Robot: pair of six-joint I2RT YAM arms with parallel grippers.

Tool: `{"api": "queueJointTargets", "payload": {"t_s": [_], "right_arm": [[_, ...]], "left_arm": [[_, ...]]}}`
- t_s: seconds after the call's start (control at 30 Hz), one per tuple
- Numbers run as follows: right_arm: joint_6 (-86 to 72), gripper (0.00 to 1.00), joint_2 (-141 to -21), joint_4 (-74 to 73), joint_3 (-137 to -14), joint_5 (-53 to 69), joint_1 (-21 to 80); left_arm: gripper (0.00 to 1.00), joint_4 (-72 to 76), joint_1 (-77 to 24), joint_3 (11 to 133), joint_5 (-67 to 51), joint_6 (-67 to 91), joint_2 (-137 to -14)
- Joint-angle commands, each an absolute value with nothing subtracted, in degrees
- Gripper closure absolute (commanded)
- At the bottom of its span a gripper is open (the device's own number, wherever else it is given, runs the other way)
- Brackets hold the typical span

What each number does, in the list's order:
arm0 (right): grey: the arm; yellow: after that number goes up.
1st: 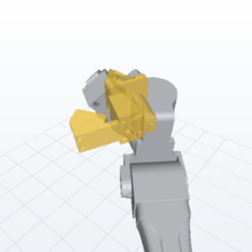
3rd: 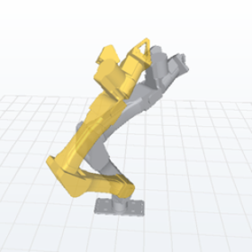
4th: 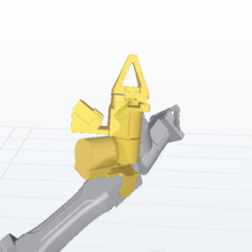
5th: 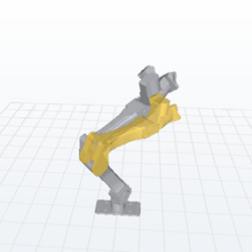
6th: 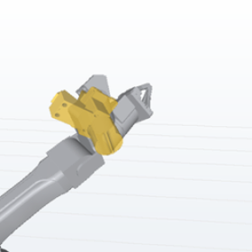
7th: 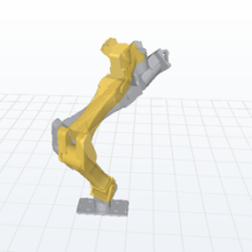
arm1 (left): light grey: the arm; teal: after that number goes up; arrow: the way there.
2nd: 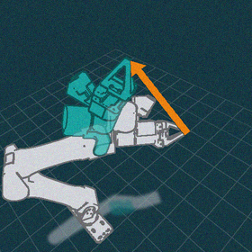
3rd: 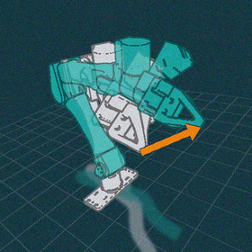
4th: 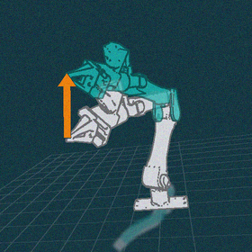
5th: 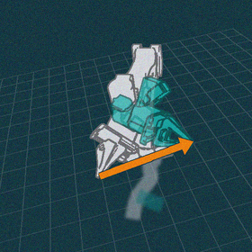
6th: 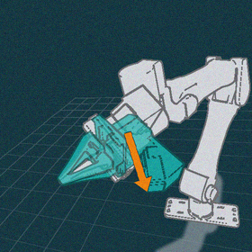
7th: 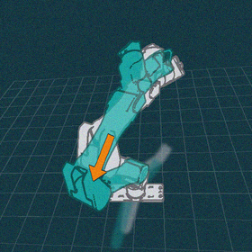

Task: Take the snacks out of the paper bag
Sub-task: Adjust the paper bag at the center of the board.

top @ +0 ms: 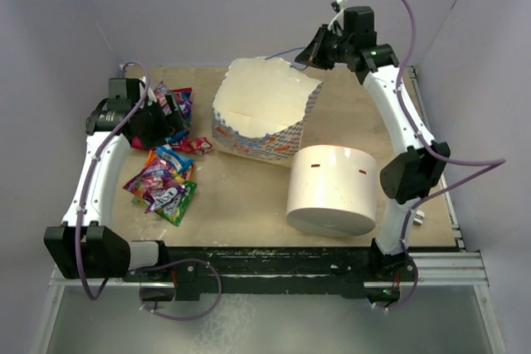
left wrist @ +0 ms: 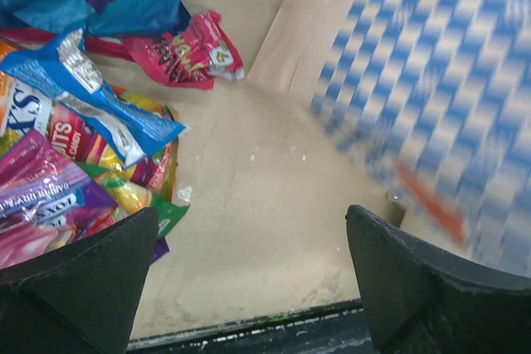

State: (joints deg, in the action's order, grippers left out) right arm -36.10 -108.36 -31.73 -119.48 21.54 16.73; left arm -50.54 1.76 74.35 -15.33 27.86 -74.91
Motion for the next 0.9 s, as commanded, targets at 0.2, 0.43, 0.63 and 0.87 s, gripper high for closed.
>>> {"api": "queueJointTargets", "payload": {"t_s": [0.2,0.43,0.63,0.87], "right_arm": [[-37.04,1.00,-110.99,-27.96,-124.75,23.29,12.96],[-33.42,0.60,-109.43,-29.23,-124.66,27.91,11.52],[-23.47,0.15,-108.52,-39.58,-132.78,22.24,11.26],[-19.51,0.00,-98.61,-42.19,-125.77,9.26,11.19]], "left_arm": [[0.03,-54.84,1.93,77.31,-19.30,26.50,-70.06],[0.01,-52.99,1.86,77.98,-24.47,27.07,-69.75],[0.01,-51.32,1.85,81.27,-27.74,27.62,-69.52],[0.01,-49.46,1.50,91.75,-31.89,30.56,-70.95]]}}
